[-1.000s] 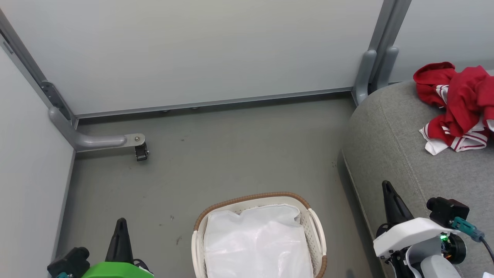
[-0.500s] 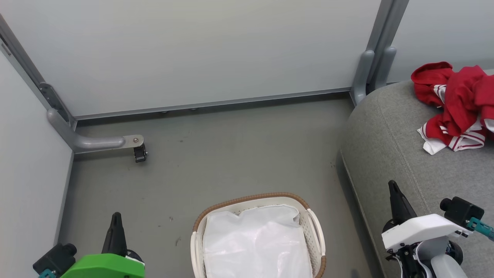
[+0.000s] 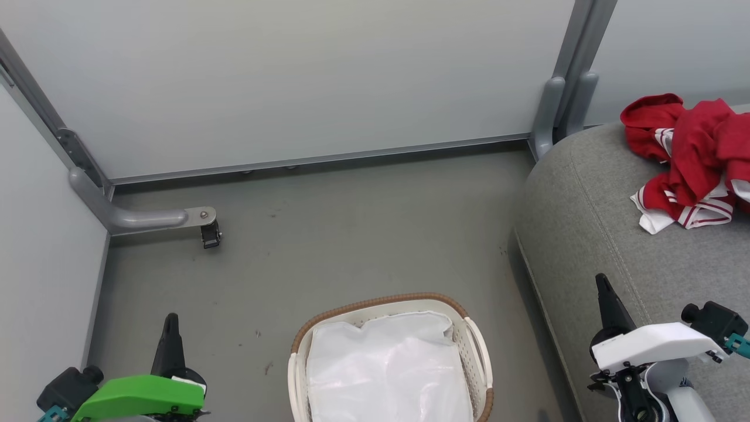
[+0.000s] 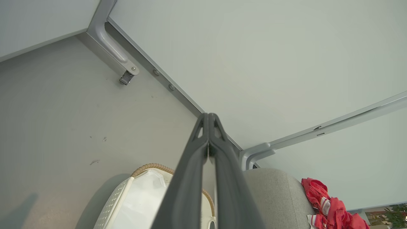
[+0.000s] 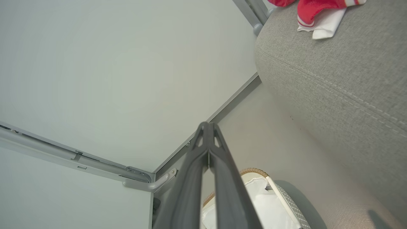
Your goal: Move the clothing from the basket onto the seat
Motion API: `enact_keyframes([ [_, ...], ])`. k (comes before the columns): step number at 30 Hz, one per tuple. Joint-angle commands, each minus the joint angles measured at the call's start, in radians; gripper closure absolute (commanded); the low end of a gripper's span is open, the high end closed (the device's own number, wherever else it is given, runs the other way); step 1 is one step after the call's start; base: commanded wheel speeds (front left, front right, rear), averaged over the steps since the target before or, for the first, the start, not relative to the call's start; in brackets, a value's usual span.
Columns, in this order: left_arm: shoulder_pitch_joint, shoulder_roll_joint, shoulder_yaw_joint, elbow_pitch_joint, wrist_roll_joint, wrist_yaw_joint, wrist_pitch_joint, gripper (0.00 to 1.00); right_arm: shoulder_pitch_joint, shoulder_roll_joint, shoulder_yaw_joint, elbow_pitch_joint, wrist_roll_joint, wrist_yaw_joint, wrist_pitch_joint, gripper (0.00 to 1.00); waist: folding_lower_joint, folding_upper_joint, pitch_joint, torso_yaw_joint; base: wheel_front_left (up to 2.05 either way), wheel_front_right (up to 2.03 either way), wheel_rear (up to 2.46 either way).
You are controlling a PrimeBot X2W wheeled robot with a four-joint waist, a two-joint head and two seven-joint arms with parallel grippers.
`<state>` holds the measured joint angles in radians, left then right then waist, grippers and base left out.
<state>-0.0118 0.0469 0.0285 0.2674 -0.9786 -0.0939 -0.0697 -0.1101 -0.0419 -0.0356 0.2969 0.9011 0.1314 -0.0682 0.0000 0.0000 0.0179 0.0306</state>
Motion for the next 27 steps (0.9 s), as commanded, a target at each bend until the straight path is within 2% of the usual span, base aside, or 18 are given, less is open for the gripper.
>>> enact_keyframes([
  [1, -0.028, 0.004, 0.006, -0.012, -0.028, -0.006, 0.008, 1.0, -0.006, -0.006, -0.007, -0.016, 0.032, -0.001, 0.007, 1.0, 0.0, 0.0, 0.0, 0.0, 0.0, 0.0, 0.0],
  [27, -0.06, 0.004, 0.04, -0.018, -0.279, -0.02, 0.081, 1.0, -0.003, -0.008, -0.037, -0.033, 0.314, -0.001, 0.08, 1.0, 0.0, 0.0, -0.005, -0.011, 0.0, 0.0, 0.0],
])
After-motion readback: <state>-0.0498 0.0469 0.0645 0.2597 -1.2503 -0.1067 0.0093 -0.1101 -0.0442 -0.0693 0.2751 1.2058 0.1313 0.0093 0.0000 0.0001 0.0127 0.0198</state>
